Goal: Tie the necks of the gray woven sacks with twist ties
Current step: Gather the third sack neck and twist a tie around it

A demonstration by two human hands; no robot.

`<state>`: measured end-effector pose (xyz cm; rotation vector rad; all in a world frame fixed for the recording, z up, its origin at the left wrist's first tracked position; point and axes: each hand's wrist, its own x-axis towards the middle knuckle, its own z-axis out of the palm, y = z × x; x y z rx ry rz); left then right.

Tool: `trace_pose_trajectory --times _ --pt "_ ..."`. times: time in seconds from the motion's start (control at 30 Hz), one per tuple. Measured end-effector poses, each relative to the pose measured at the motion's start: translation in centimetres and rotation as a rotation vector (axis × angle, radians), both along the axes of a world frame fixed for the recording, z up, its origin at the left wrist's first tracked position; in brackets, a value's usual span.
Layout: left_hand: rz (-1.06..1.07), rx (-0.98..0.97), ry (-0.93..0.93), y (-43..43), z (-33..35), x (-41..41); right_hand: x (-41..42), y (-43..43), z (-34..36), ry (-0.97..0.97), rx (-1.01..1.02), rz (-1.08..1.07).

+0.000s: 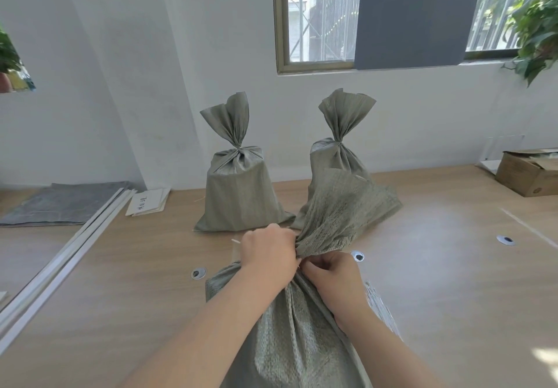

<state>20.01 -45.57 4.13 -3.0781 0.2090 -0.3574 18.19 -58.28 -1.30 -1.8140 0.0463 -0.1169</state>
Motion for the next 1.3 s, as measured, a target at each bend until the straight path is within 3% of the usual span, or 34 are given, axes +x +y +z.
trace_pose_trajectory --times 0.07,0.3,0.53,0.67,0.8,1.0,1.3 --pt "0.019 0.055 0.025 -0.1 0.2 0.4 0.0 0.1 0.0 -0.015 -0.056 0.005" --pt "0.125 -0.041 0.228 -0.2 1.6 1.6 0.0 0.4 -0.1 -0.047 -0.148 -0.003" --pt "0.059 -0.109 0.647 0.1 3.8 2.7 -0.2 0.5 -0.2 -0.049 -0.144 -0.016" --pt "0.081 -0.204 0.759 0.7 3.9 3.0 -0.5 0.4 -0.2 -0.051 -0.073 -0.015" --pt "0.058 -0.580 0.729 1.7 2.2 3.1 -0.4 0.5 -0.5 -0.061 0.030 -0.020" --pt "0.058 -0.844 0.576 2.8 0.5 2.1 -0.7 0.7 -0.5 -0.088 0.128 0.074" --pt "0.155 -0.877 0.321 1.9 -0.7 0.7 -1.2 0.9 -0.6 -0.430 -0.124 0.236"
